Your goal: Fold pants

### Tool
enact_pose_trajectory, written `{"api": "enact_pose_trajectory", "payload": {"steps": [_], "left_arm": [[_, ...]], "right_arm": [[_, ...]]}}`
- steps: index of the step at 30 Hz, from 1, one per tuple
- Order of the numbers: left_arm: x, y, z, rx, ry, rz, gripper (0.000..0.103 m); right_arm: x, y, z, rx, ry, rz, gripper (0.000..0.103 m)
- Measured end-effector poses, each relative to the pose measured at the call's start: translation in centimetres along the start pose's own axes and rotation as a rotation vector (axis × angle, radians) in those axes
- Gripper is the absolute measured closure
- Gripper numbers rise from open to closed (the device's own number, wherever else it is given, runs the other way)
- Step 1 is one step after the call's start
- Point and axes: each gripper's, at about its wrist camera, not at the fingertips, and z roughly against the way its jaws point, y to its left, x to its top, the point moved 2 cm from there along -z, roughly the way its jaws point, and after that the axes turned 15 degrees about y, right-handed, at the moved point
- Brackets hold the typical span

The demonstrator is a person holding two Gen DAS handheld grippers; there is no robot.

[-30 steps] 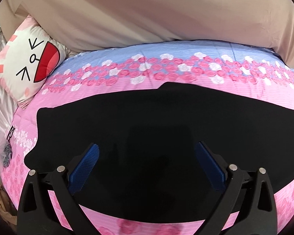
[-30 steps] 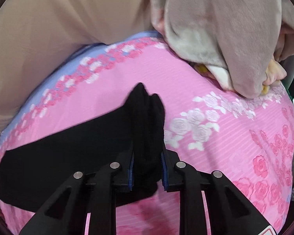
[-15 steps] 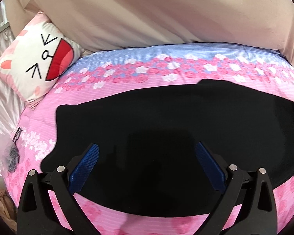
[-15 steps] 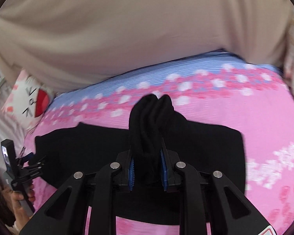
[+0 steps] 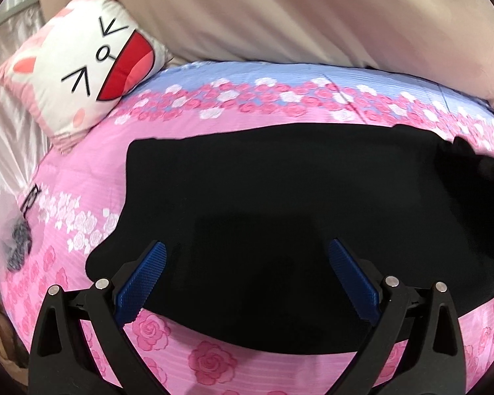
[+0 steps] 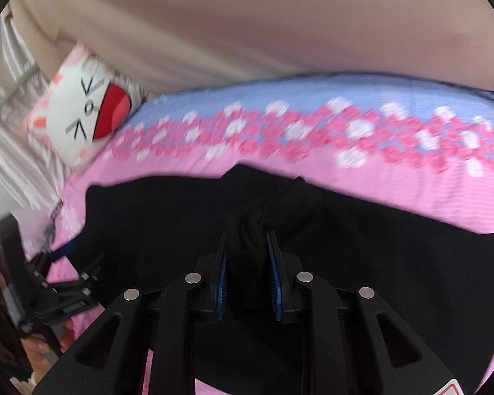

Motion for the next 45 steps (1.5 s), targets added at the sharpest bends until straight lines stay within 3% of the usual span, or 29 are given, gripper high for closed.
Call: {"api": "enact_pose_trajectory", "payload": {"steps": [4, 7, 9, 10, 11, 15, 19, 22, 28, 31, 32, 33, 34, 36, 38, 41, 43, 45], "left_arm": [[0.0, 1.0, -0.5, -0.019, 0.014, 0.029, 0.006], [-0.1, 1.6, -0.4, -0.02, 0.017, 0.035, 0.006], [-0.3, 2.0, -0.2, -0.019, 0.01, 0.041, 0.006], [-0.3, 2.1, -0.1, -0.019, 0.009, 0.046, 0.006], [-0.3, 2.3, 0.0, -0.023, 0.01, 0.051, 0.006], [-0.2, 1.5, 0.7, -0.067, 0.006, 0.062, 0.006], [0.1, -2.1, 1.6, -0.124, 0.0, -0.001, 0.006], [1.1, -6.4, 1.8, -0.194, 0.023, -0.069, 0.006], [3.3, -15.0, -0.2, -0.339, 0.131, -0.148, 0.006], [3.8, -17.0, -2.4, -0.334, 0.182, -0.114, 0.006], [3.7, -17.4, -2.4, -0.288, 0.155, -0.116, 0.008], [3.6, -17.6, -2.1, -0.269, 0.133, -0.122, 0.021], [3.4, -17.7, -1.5, -0.272, 0.109, -0.135, 0.049], [3.1, -17.1, -0.6, -0.328, 0.118, -0.145, 0.073], [2.7, -15.4, 0.1, -0.353, 0.123, -0.134, 0.077], [2.2, -12.5, 1.5, -0.36, 0.118, -0.111, 0.062], [1.9, -9.8, 2.9, -0.312, 0.068, -0.055, 0.012], [1.2, -7.1, 4.5, -0.22, -0.018, 0.005, 0.005]], "right_arm": [[-1.1, 1.2, -3.5, 0.003, 0.039, 0.039, 0.074], [-2.3, 0.5, -1.1, 0.045, -0.002, 0.012, 0.07], [-3.8, -1.1, 2.3, 0.056, -0.069, -0.027, 0.058], [-4.8, -2.6, 4.3, 0.014, -0.102, -0.058, 0.045], [-5.7, -4.2, 5.8, -0.043, -0.129, -0.09, 0.042], [-11.1, -11.5, 11.3, -0.261, -0.2, -0.264, 0.042], [-16.9, -15.7, 13.5, -0.293, -0.203, -0.389, 0.042], [-19.5, -16.7, 12.9, -0.248, -0.205, -0.427, 0.042], [-20.0, -17.9, 11.3, -0.15, -0.219, -0.476, 0.042], [-19.9, -17.7, 10.9, -0.135, -0.214, -0.453, 0.042], [-19.9, -17.7, 10.7, -0.133, -0.206, -0.45, 0.042], [-19.8, -17.9, 10.5, -0.128, -0.201, -0.45, 0.042], [-19.8, -18.0, 10.5, -0.12, -0.204, -0.453, 0.042], [-20.0, -18.4, 10.7, -0.108, -0.21, -0.454, 0.042], [-20.1, -18.5, 11.1, -0.112, -0.222, -0.453, 0.042], [-19.8, -16.8, 12.1, -0.156, -0.242, -0.396, 0.042], [-18.8, -14.3, 11.8, -0.188, -0.232, -0.299, 0.042], [-17.4, -10.9, 10.7, -0.191, -0.204, -0.173, 0.035]]}}
